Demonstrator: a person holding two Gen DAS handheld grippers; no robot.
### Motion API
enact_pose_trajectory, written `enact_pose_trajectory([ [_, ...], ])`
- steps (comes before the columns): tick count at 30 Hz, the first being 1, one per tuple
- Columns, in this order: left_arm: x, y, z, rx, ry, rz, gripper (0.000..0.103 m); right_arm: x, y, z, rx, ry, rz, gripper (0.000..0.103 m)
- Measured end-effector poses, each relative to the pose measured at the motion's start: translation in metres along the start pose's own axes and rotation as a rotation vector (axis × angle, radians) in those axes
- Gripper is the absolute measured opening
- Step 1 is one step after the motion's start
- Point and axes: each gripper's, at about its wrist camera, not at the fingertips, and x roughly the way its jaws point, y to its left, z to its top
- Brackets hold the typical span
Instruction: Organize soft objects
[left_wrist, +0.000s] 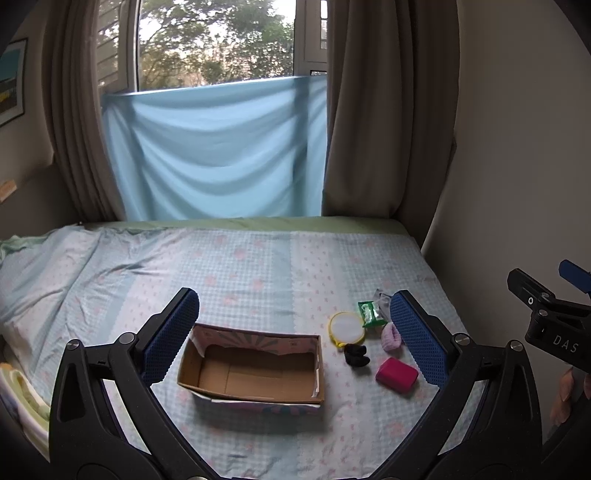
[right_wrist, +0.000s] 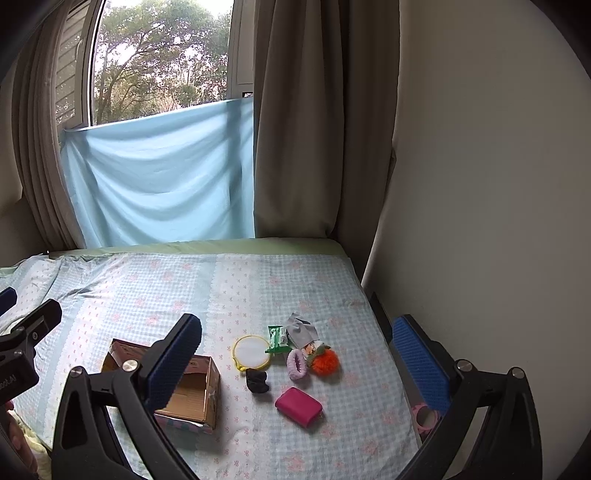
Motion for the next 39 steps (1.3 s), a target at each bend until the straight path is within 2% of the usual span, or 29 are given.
enact_pose_trajectory([
  [39, 0.0062, -0.0075, -0.0048, 0.009, 0.014, -0.009, 0.103, -0.0027, -0.0049, -0.0028, 0.020, -0.004, 0.002, 0.103],
])
